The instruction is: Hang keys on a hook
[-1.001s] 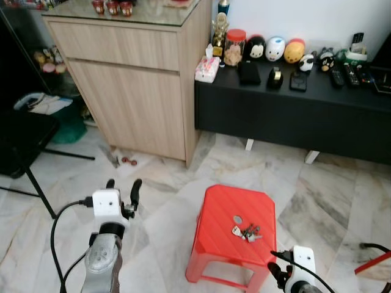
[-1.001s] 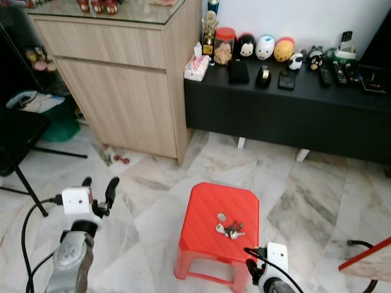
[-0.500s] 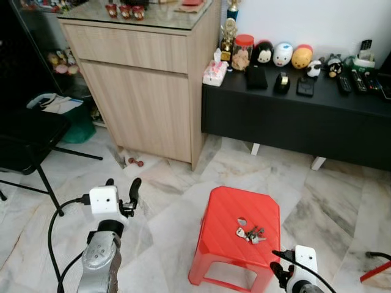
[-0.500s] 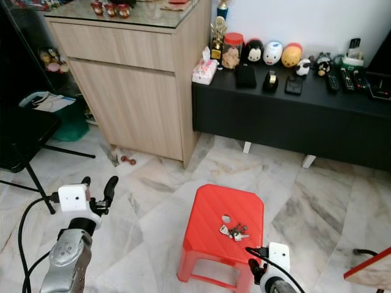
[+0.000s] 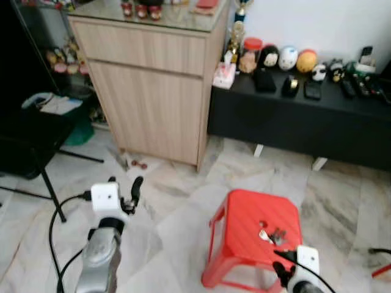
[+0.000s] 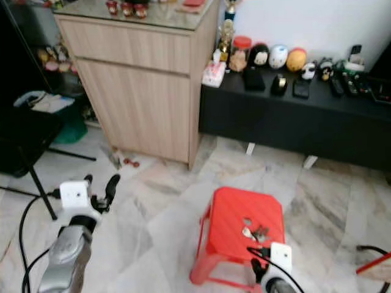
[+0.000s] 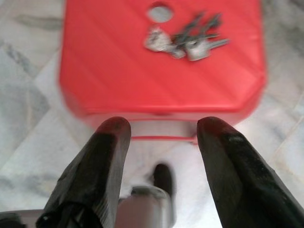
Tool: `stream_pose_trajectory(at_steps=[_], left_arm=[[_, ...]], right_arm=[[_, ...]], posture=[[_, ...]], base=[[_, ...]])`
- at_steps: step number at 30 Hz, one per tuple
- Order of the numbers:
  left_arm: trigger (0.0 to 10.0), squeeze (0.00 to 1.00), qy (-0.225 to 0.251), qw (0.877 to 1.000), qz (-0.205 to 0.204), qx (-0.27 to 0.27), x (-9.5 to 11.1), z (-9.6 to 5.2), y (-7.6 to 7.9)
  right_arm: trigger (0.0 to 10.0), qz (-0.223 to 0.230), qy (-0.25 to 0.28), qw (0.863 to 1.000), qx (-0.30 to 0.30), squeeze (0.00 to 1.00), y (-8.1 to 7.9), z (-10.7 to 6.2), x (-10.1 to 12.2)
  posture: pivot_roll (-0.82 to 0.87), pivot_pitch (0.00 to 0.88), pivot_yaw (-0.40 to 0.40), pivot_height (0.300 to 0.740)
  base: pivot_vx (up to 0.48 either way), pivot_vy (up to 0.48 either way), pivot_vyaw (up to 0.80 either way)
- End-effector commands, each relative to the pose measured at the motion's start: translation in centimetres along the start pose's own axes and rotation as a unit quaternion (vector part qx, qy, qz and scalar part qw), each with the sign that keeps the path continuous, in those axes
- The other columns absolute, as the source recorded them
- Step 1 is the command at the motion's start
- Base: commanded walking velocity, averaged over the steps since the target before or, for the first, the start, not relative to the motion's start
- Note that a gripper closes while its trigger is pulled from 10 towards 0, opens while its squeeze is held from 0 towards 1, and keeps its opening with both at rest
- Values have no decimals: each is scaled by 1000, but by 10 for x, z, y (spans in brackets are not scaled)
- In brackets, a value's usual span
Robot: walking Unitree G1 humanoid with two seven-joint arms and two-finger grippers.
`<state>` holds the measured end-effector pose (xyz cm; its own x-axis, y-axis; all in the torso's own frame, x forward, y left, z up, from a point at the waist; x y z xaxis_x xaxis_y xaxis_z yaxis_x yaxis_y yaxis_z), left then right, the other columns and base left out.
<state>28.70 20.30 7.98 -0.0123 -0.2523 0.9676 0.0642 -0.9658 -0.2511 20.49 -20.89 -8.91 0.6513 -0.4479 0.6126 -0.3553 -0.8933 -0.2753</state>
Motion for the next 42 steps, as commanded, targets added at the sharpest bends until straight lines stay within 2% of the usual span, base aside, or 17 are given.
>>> stream_pose_trajectory(at_steps=[1, 7, 17, 42], left_arm=[[10000, 0, 6, 1000, -4, -9, 6, 2, 5], [10000, 0, 11, 1000, -1, -14, 9, 3, 5], [10000, 0, 20, 999, 15, -27, 15, 4, 8], [10000, 0, 17, 999, 16, -27, 16, 5, 10]], right_arm=[[10000, 6, 6, 1000, -13, 0, 8, -2, 1], [10000, 7, 8, 1000, -11, 0, 8, -2, 2], [10000, 8, 10, 1000, -13, 0, 8, -2, 2], [10000, 3, 27, 1000, -10, 0, 7, -2, 7]], posture=[[-84, 53, -28, 740], [-83, 57, -27, 740], [-79, 62, -27, 740], [-86, 67, -33, 740]], base=[[0, 0, 0], [0, 363, 0], [0, 0, 0], [0, -431, 0]])
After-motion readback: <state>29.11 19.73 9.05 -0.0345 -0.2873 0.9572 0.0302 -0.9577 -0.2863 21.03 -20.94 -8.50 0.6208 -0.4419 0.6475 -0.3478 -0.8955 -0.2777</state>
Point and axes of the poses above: a point about 5 cm out from each wrist's last joint towards the gripper, its own z axis pointing out of the wrist towards the gripper, its own x axis along the axis of the wrist's last joint, y = z × x, the point moved 2 cm from there along z, pointing out of the wrist towards the gripper, and after that the axes turned 14 degrees about z, right-handed, at the moved point
